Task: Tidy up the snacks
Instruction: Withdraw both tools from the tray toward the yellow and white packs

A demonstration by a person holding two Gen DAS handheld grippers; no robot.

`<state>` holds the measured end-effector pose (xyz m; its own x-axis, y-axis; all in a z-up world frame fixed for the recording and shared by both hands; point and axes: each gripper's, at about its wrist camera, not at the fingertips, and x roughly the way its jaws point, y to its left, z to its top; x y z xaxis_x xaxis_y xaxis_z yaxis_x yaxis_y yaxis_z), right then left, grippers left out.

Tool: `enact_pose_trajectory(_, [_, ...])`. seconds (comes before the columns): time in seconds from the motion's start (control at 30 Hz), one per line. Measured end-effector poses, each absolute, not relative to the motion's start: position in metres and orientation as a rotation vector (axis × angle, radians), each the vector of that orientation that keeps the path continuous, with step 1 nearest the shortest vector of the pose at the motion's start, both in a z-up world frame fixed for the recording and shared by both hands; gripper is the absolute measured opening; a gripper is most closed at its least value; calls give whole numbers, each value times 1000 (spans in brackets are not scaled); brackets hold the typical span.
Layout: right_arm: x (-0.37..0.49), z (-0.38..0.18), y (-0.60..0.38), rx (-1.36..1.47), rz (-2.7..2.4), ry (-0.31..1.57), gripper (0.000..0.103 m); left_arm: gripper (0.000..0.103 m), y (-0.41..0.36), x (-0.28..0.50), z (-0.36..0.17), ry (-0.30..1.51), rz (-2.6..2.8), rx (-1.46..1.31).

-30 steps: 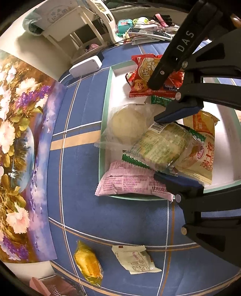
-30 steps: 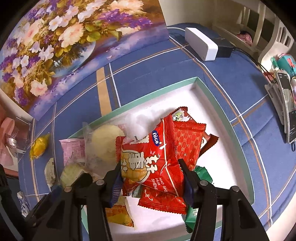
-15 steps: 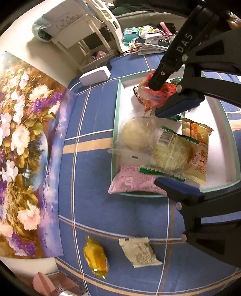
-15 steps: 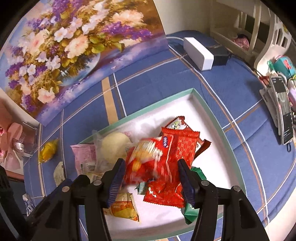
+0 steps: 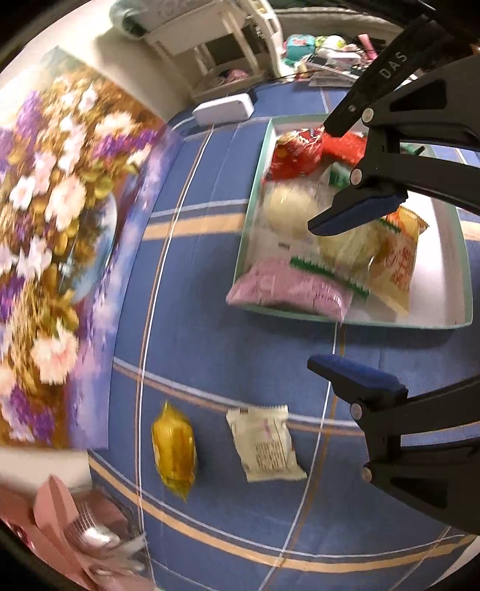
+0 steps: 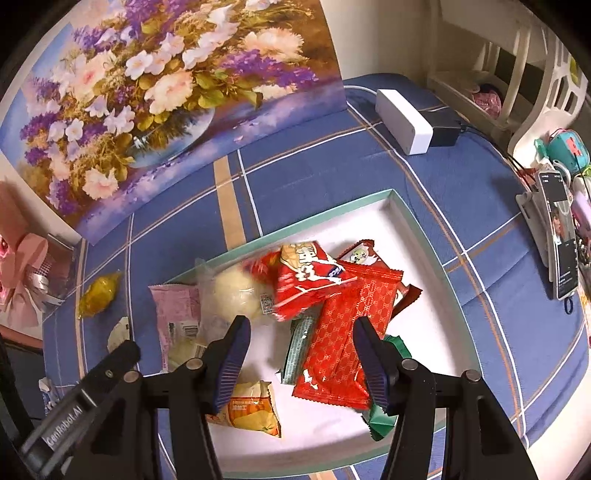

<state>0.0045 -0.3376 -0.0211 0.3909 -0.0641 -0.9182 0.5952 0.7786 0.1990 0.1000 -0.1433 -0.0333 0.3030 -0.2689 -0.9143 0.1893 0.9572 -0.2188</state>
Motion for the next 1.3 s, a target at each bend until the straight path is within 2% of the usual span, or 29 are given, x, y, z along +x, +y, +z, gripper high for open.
enact_pose_trajectory(0.1, [8,-21,-330,524,-446,1102,75,70,-135,103,-34,1211,-245,-63])
enact_pose_trajectory(0.27, [16,-18,-314,464,-423,1105,78,72,-123,106,-34,1194,-193,-56])
enact_pose_trajectory(0.3, [17,-18,-311,457,-419,1105,81,74,-120,107,-33,1186,-179,-52])
enact_pose_trajectory(0.33, [19,-17,-308,448,-413,1103,83,86,-118,107,-33,1181,-169,-50])
enact_pose_trajectory(0.37, [20,-16,-305,437,-405,1099,85,93,-116,107,-32,1173,-159,-49])
enact_pose_trajectory(0.53, [24,-12,-293,405,-397,1085,99,93,-101,109,-27,1123,-110,-39])
enact_pose_trajectory(0.6, [26,-11,-289,396,-394,1084,99,95,-93,110,-26,1103,-89,-35])
enact_pose_trajectory(0.67, [27,-10,-286,392,-384,1082,99,103,-83,111,-25,1081,-69,-38])
enact_pose_trajectory(0.73, [28,-9,-282,388,-381,1079,103,103,-75,111,-24,1066,-55,-47])
enact_pose_trajectory(1.3, [43,-7,-239,326,-329,1082,103,103,-7,114,-8,949,54,-81])
